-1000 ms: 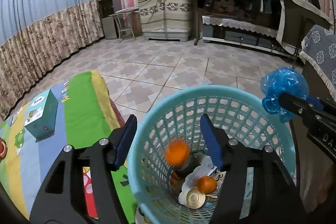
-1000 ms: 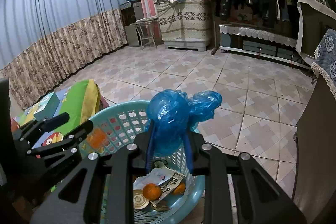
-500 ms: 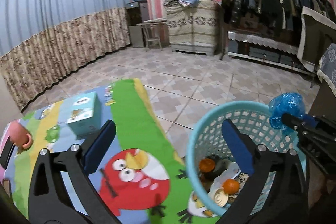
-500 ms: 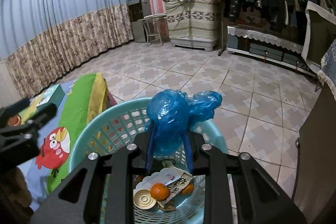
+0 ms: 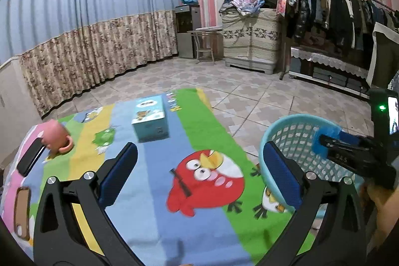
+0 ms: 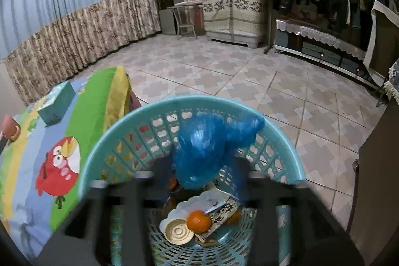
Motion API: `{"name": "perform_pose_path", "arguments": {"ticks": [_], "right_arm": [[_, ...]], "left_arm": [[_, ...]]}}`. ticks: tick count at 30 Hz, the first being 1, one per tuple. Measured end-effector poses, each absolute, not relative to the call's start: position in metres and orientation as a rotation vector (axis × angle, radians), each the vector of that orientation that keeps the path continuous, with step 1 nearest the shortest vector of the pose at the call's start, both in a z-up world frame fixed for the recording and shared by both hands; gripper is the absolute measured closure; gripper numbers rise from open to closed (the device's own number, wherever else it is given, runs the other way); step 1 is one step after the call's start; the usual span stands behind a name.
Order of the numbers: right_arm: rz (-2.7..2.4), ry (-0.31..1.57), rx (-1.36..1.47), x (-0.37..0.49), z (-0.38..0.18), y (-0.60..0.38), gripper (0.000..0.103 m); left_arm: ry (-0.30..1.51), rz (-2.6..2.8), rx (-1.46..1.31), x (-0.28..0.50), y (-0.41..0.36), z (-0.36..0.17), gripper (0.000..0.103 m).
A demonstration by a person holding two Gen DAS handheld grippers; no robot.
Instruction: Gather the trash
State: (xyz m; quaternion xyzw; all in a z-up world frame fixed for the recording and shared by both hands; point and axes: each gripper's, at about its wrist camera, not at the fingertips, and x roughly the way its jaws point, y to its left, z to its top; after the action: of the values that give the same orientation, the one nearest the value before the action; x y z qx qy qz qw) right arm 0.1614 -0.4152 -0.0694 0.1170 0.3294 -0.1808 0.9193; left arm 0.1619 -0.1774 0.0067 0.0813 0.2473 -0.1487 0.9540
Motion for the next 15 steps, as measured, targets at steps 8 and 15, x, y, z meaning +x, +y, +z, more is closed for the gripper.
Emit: {"name": "perform_pose_path", "arguments": {"ticks": [8, 15], "right_arm": [[-0.403, 0.660, 0.207, 0.154, -0.065, -0.407, 0.010], [-0.396, 0.598, 0.177, 0.129, -0.049, -0.389, 0.004]], "left_arm": [[0.512, -0.236, 0.131, 0.145, -0.142, 0.007, 0.006], [0.480, -0.200, 0.099, 0.126, -0.118, 0.011, 0.005]]}}
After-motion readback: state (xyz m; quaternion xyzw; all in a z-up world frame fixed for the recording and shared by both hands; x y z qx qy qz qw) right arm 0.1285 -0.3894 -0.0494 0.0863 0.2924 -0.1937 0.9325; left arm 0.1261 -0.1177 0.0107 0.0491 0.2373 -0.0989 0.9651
